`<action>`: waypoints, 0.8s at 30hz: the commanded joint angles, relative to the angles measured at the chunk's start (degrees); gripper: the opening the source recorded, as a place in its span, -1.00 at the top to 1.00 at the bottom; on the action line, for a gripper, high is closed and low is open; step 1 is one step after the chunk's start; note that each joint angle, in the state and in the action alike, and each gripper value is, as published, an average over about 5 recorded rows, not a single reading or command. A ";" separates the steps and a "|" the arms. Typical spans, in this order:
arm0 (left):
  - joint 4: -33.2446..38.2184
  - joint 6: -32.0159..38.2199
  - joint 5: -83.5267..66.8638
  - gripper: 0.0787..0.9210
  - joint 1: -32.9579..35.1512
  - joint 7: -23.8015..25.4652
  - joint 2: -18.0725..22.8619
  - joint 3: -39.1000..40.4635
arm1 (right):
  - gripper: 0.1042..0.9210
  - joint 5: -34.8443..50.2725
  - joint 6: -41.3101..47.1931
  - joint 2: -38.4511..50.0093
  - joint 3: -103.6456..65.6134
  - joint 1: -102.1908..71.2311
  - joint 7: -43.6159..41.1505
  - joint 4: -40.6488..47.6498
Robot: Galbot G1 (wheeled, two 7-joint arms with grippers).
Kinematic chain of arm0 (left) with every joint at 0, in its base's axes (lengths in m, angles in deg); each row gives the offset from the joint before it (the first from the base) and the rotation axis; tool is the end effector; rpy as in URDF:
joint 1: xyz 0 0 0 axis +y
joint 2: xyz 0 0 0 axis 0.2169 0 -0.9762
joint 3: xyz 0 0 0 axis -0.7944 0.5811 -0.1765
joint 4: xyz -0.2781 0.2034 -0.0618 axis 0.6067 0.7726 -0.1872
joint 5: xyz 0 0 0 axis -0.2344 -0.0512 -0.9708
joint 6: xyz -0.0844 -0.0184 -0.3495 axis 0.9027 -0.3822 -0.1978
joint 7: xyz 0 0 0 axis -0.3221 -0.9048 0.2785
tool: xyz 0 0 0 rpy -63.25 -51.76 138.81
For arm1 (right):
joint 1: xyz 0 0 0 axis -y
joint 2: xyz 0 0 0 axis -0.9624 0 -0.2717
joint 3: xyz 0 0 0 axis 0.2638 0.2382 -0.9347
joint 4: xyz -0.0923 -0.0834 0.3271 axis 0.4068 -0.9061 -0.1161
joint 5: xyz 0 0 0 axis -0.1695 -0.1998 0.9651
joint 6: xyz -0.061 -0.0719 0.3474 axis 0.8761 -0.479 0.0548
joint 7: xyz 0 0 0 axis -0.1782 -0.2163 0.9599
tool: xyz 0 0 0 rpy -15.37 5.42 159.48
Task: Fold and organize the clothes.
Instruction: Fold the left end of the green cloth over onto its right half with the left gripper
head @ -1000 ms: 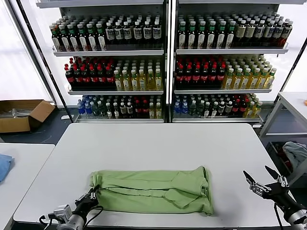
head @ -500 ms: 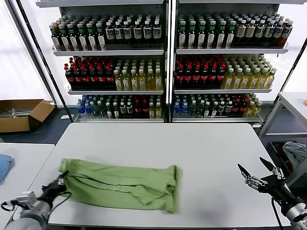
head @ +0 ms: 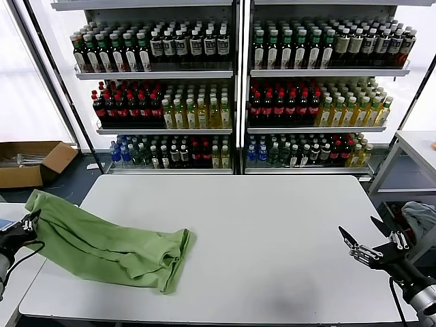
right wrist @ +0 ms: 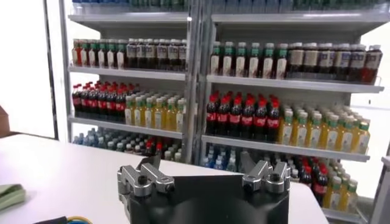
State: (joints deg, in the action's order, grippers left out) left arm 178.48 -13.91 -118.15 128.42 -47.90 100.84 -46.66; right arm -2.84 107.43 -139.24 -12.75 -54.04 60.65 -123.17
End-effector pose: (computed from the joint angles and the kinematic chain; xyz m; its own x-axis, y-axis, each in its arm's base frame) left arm 0.2445 0.2843 -0.1877 -0.9485 -0.1587 0.2742 -0.1421 0.9867 0.0795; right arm 0.1579 -0.1937 -0.1736 -0.9612 -0.2338 0.1467 -0.2420 0.9694 -0.0407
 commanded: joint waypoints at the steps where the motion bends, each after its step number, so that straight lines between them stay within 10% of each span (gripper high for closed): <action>1: 14.54 -3.20 -4.40 0.96 -0.25 -5.42 9.41 3.47 | -0.76 2.80 1.03 -0.42 -0.78 -0.30 0.51 -0.70; 24: 19.76 -5.28 -11.78 0.96 -1.61 -20.80 25.89 25.37 | -0.76 0.76 1.66 -4.64 3.23 -1.53 1.57 -2.87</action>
State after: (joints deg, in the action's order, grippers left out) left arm 197.40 -18.57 -128.12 127.61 -63.55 119.81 -30.36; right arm -1.40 109.22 -142.75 -10.71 -55.23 62.09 -125.69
